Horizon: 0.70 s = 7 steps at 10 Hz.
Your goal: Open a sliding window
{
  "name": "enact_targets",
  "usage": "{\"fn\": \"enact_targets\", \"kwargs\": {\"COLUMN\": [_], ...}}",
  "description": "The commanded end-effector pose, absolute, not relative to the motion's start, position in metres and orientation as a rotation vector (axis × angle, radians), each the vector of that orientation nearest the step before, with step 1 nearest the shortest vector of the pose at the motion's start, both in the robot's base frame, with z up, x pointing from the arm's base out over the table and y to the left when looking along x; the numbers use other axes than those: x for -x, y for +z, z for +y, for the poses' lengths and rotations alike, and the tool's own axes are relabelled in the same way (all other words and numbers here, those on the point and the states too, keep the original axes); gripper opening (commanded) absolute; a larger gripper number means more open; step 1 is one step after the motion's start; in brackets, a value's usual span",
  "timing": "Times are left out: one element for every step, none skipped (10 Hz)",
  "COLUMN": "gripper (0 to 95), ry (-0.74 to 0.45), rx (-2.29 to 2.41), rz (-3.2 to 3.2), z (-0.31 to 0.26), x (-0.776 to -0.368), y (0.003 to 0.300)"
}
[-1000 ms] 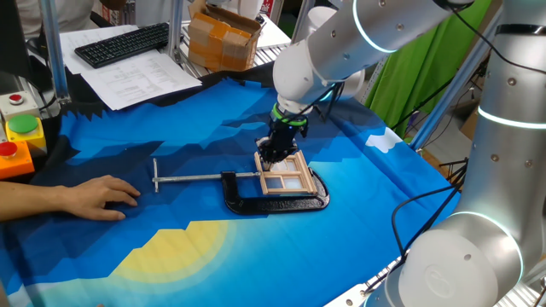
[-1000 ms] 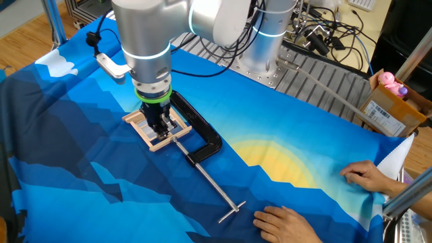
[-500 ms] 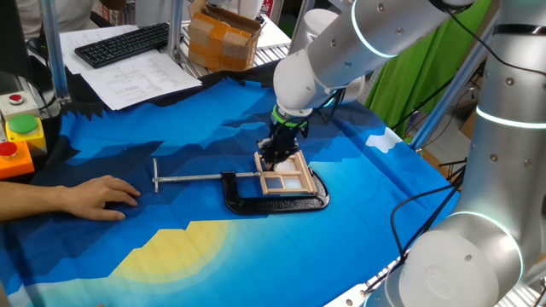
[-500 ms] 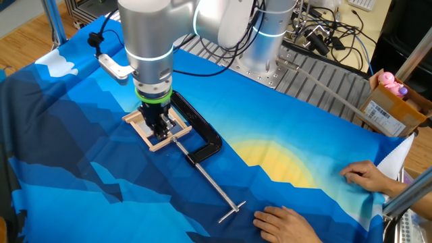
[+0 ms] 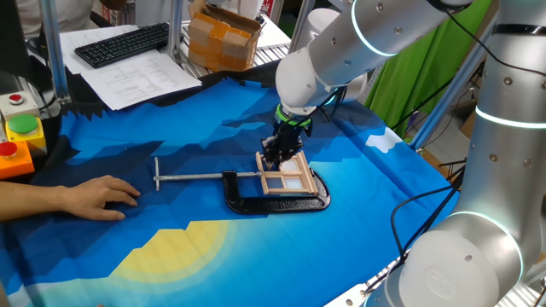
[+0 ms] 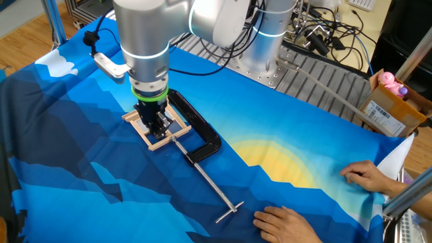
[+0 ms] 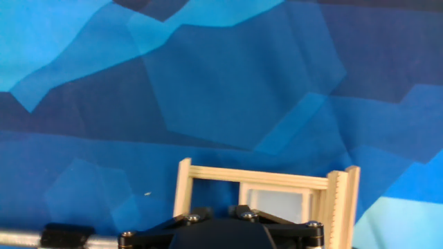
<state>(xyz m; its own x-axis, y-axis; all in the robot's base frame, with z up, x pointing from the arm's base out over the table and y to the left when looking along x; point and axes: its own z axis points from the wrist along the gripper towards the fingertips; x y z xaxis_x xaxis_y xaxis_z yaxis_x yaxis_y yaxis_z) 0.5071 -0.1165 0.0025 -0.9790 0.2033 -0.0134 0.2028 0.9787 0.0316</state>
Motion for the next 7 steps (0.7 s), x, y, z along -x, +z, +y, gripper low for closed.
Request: {"fn": "enact_targets", "kwargs": {"gripper": [38.0, 38.0, 38.0, 57.0, 57.0, 57.0, 19.0], "ry": [0.055, 0.057, 0.059, 0.060, 0.057, 0.058, 0.060], "rx": [-0.330, -0.333, -0.336, -0.343, -0.346, -0.343, -0.360], "rz": [3.109, 3.108, 3.108, 3.106, 3.105, 3.107, 3.109], "z": [-0.1156, -0.1154, -0.1152, -0.1148, -0.1144, -0.1137, -0.1110], "x": [-0.5068, -0.5068, -0.5068, -0.5067, -0.5065, -0.5066, -0.5069], "y": [0.0037, 0.0038, 0.0038, 0.0038, 0.0037, 0.0040, 0.0051]}}
